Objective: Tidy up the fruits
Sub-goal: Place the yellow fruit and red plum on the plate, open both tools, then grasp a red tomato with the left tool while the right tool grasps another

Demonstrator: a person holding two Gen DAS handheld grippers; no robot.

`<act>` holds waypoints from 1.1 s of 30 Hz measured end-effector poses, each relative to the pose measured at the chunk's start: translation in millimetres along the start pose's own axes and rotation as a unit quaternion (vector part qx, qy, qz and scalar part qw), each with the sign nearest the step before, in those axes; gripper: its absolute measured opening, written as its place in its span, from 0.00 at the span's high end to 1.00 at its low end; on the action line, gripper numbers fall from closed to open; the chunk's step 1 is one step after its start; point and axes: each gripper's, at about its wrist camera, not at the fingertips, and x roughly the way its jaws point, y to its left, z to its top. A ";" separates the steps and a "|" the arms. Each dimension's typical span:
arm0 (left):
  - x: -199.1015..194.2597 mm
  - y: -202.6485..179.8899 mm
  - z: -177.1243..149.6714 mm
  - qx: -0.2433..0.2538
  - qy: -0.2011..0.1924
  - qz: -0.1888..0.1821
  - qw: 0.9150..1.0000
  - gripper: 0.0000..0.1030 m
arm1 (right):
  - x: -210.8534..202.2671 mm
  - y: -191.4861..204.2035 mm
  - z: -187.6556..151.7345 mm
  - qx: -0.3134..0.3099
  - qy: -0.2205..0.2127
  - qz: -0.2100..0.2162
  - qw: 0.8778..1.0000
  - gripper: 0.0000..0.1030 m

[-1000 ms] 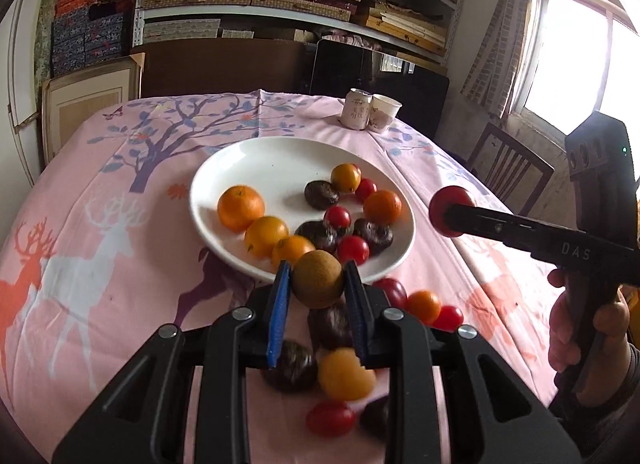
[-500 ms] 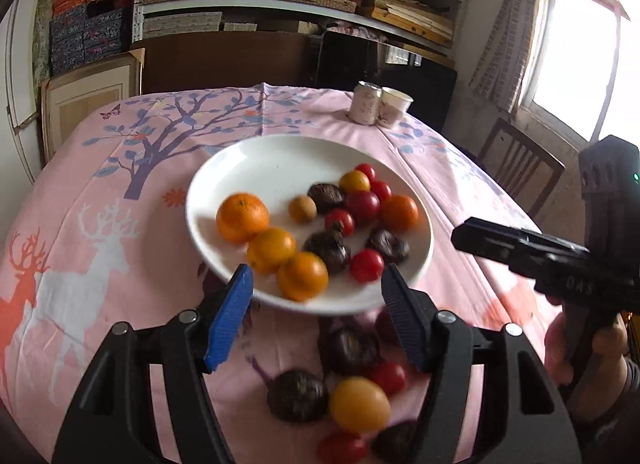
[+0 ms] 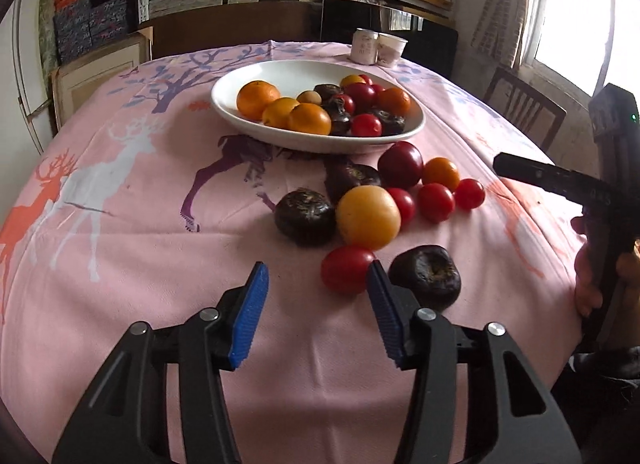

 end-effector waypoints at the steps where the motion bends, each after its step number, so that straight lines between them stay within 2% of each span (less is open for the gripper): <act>1: 0.9 0.2 1.6 -0.005 0.002 -0.003 1.000 0.51 | 0.0 -1.6 0.3 0.004 0.000 0.001 1.000 0.38; 7: 8.7 -26.8 1.2 0.046 0.011 0.009 0.999 0.53 | 2.1 -10.1 -2.6 0.018 0.021 0.020 0.999 0.38; 10: 8.9 -16.0 1.3 0.017 0.016 0.002 1.000 0.52 | 6.7 -8.6 -4.6 0.011 0.038 0.019 0.999 0.38; 12: 4.3 -13.8 -0.5 0.018 0.006 0.018 1.000 0.63 | 8.7 -4.6 -5.5 0.003 0.043 0.016 0.999 0.38; 13: 3.7 -14.3 -1.2 0.023 0.007 0.019 1.000 0.63 | 10.2 -2.7 -5.8 -0.002 0.047 0.016 0.999 0.38; 15: 6.1 -14.7 -2.4 0.018 0.016 -0.003 1.000 0.68 | 11.3 0.9 -6.0 -0.011 0.049 0.015 0.999 0.38; 16: 9.3 -16.6 -2.9 0.019 0.024 -0.012 0.999 0.68 | 11.8 2.8 -6.3 -0.015 0.051 0.016 0.998 0.38; 19: 14.4 -25.8 -1.9 0.029 0.029 -0.007 0.999 0.69 | 12.6 7.4 -7.3 -0.025 0.054 0.012 0.998 0.38; 24: 22.2 -21.5 7.5 -0.004 0.031 -0.011 0.999 0.69 | 16.4 15.2 -8.5 -0.049 0.064 -0.001 0.997 0.39; 26: 21.5 -24.5 7.2 0.003 0.027 -0.008 1.000 0.69 | 23.3 21.3 -9.2 -0.065 0.081 -0.011 0.994 0.43; 27: 19.8 -24.6 6.7 0.004 0.022 -0.008 1.000 0.70 | 28.2 23.4 -9.4 -0.071 0.094 -0.017 0.993 0.51; 29: 16.8 -22.4 6.7 -0.003 0.013 -0.008 1.000 0.70 | 35.5 22.3 -9.1 -0.069 0.110 -0.028 0.991 0.59; 33: 14.5 -13.2 7.2 -0.029 0.008 -0.016 0.999 0.70 | 35.1 13.8 -7.6 -0.043 0.103 -0.023 0.993 0.70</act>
